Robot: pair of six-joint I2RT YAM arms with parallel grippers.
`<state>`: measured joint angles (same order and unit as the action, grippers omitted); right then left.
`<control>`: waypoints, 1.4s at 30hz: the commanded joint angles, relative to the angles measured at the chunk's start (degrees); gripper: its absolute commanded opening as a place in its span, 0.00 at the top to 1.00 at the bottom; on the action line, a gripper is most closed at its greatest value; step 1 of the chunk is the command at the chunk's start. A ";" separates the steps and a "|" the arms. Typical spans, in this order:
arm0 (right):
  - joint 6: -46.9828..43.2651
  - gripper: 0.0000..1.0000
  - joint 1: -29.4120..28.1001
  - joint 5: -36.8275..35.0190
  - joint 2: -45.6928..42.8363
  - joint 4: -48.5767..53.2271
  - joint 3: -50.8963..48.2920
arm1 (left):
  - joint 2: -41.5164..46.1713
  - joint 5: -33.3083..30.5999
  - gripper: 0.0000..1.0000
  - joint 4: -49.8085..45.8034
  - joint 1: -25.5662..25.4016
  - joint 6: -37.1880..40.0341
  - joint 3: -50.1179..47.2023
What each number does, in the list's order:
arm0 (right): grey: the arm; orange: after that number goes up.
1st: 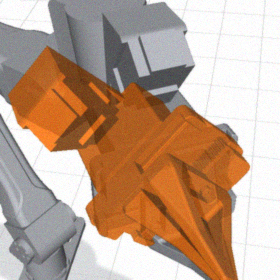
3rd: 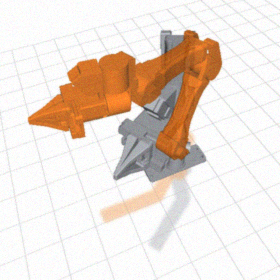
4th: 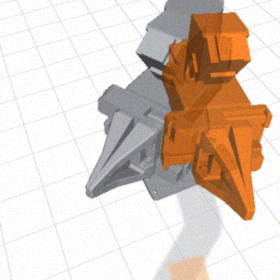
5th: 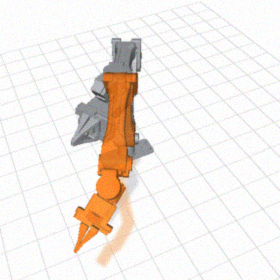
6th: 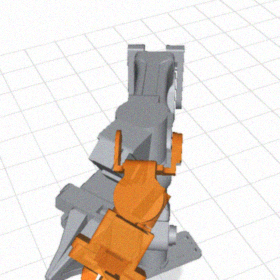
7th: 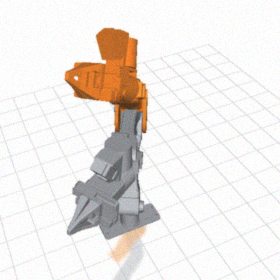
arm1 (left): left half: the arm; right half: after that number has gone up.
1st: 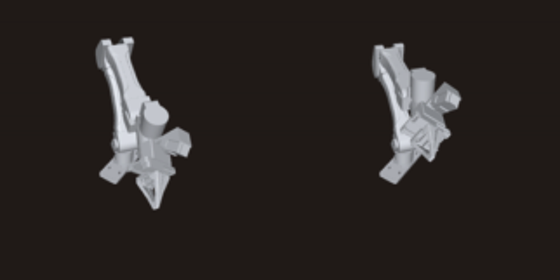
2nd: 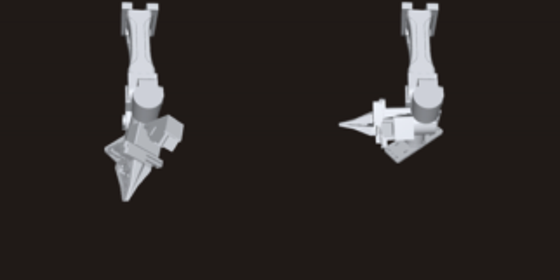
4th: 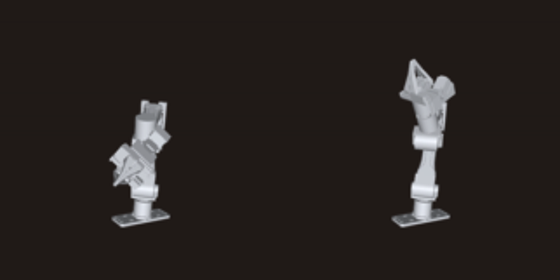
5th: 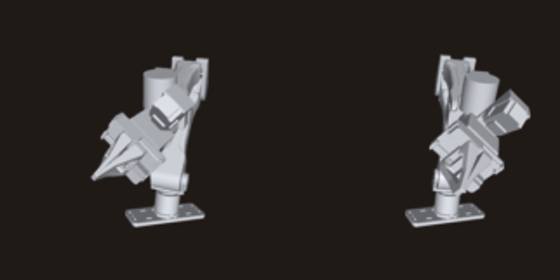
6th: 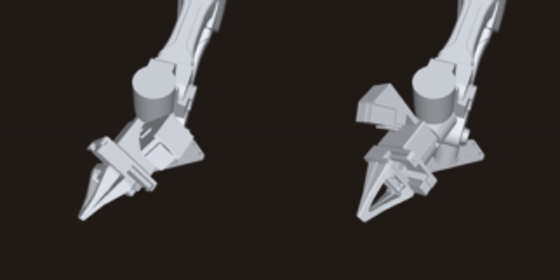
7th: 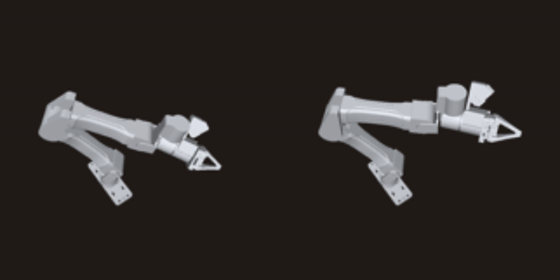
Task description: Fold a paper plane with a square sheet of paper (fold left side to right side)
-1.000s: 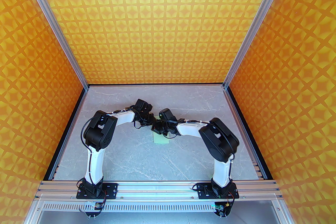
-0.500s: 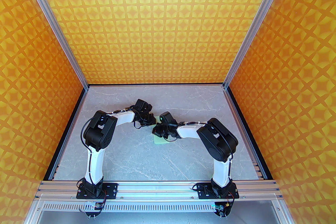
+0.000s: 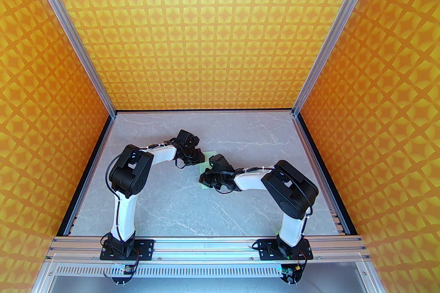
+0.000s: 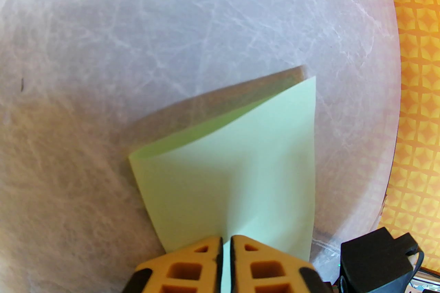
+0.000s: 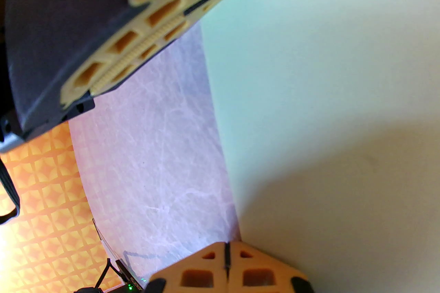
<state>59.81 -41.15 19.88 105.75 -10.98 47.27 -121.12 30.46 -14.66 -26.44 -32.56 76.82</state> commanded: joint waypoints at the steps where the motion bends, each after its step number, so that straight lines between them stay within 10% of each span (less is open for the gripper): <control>1: 1.18 1.00 -1.39 1.08 1.05 6.26 -3.01 | -1.75 -3.53 0.84 -1.58 1.95 0.72 0.25; 32: -2.56 1.00 -1.48 -0.02 -0.58 10.36 2.66 | -7.91 -3.49 0.79 -9.69 10.62 5.95 19.34; 42: -11.42 0.71 1.51 -6.42 -8.13 23.13 12.32 | 9.64 -3.48 0.78 -10.69 7.62 3.55 5.61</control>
<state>52.95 -40.80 17.67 102.63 5.61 57.60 -116.53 27.40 -24.82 -16.91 -28.45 86.50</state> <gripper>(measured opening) 0.269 0.221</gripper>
